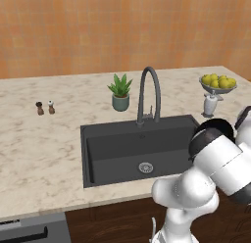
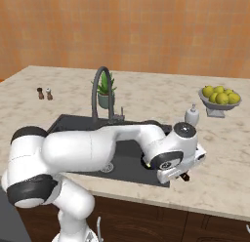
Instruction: Pick the pan and sponge and place them into the sink. Then turn on the water.
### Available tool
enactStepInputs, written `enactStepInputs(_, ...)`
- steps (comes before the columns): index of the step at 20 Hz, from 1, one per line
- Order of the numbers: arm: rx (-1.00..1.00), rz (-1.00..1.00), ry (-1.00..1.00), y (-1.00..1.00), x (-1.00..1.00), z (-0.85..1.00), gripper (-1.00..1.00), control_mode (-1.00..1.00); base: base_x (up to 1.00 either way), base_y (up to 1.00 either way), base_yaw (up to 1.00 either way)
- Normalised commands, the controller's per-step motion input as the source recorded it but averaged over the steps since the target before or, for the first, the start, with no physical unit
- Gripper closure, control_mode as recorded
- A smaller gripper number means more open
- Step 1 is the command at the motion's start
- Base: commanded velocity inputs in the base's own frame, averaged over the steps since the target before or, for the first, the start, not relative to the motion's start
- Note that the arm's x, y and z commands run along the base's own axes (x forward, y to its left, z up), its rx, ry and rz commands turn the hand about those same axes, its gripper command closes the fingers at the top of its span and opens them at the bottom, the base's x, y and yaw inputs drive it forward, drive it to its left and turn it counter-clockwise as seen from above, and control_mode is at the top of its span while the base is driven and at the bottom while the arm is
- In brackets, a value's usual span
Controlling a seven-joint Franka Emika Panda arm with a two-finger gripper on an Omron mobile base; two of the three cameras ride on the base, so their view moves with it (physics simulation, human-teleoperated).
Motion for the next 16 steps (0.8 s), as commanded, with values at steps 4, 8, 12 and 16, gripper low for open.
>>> enactStepInputs(4,0.00,0.19,0.36,0.36,0.10,0.29,1.00,-1.00,0.00,0.00,0.00)
enactStepInputs(8,0.04,0.19,0.30,0.42,0.29,0.20,1.00,-1.00,0.00,0.00,0.00)
enactStepInputs(12,0.15,0.19,0.28,0.37,0.24,0.27,1.00,-1.00,0.00,0.00,0.00)
enactStepInputs(16,0.19,0.17,0.28,0.44,0.26,0.16,1.00,-1.00,0.00,0.00,0.00)
